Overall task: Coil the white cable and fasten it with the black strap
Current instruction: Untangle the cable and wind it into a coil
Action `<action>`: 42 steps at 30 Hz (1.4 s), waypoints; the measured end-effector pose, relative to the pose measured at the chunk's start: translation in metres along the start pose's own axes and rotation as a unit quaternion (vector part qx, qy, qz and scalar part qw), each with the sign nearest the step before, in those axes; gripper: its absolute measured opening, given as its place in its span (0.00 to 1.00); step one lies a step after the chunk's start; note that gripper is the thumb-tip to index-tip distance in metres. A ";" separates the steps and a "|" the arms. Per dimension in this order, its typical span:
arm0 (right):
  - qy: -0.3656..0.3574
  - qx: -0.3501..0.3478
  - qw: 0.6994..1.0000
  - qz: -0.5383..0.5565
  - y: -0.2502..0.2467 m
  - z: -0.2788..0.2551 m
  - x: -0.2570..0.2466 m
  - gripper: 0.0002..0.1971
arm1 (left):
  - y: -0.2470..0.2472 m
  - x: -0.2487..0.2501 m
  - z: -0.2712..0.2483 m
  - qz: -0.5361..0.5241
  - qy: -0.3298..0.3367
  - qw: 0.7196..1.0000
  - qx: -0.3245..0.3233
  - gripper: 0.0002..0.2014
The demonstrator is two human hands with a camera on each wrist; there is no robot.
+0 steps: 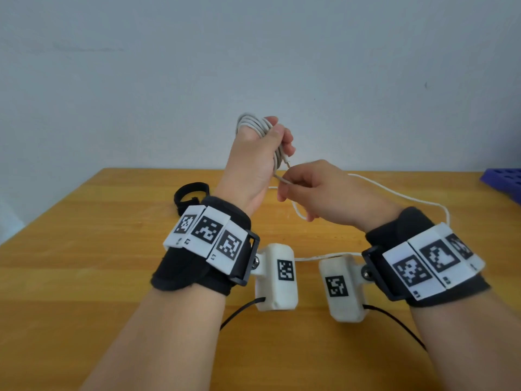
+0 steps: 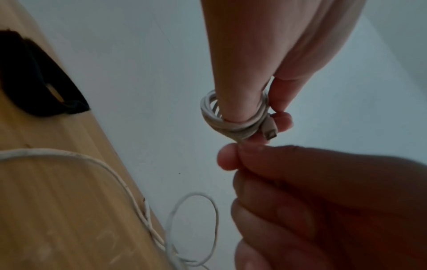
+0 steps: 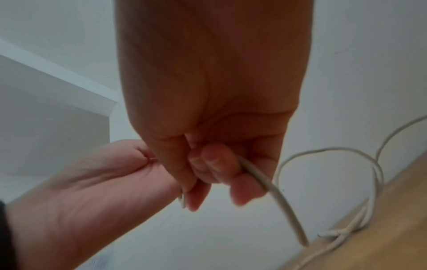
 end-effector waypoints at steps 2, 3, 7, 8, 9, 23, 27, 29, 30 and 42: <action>-0.012 0.000 1.000 -0.027 -0.001 -0.001 -0.007 0.11 | -0.004 -0.002 0.002 0.019 0.001 1.000 0.013 0.06; -0.017 -0.001 0.999 -0.043 -0.001 -0.002 -0.010 0.10 | -0.005 -0.003 0.002 0.038 0.003 0.999 0.018 0.06; -0.027 0.009 0.997 -0.069 -0.007 -0.003 -0.015 0.11 | -0.005 -0.005 0.002 0.124 0.011 0.992 0.018 0.07; -0.031 0.016 0.997 -0.067 -0.010 -0.004 -0.016 0.10 | -0.005 -0.005 0.002 0.143 0.015 0.990 0.017 0.07; -0.033 0.024 0.997 -0.063 -0.013 -0.004 -0.017 0.10 | -0.005 -0.005 0.002 0.162 0.018 0.986 0.017 0.06; -0.107 0.094 0.989 0.028 -0.038 -0.008 -0.029 0.14 | 0.015 -0.009 -0.006 0.239 -0.007 0.967 -0.090 0.15; -0.120 0.115 0.985 0.044 -0.044 -0.010 -0.030 0.12 | 0.022 -0.008 -0.010 0.261 -0.018 0.958 -0.119 0.20; -0.128 0.131 0.982 0.045 -0.047 -0.012 -0.032 0.10 | 0.022 -0.007 -0.011 0.270 -0.022 0.954 -0.130 0.22; -0.134 0.141 0.980 0.049 -0.049 -0.013 -0.033 0.08 | 0.022 -0.008 -0.011 0.274 -0.025 0.951 -0.137 0.23; -0.178 0.220 0.951 0.124 -0.069 -0.017 -0.031 0.04 | 0.028 -0.018 -0.020 0.247 -0.088 0.935 -0.238 0.31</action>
Point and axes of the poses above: each hand's wrist, its own z-axis towards the middle knuckle, its own y-axis out of the palm, x = y × z, the point moved 9 cm from there along z, towards the middle knuckle, and after that the axes turned 11 degrees about z, right-handed, at the moved point
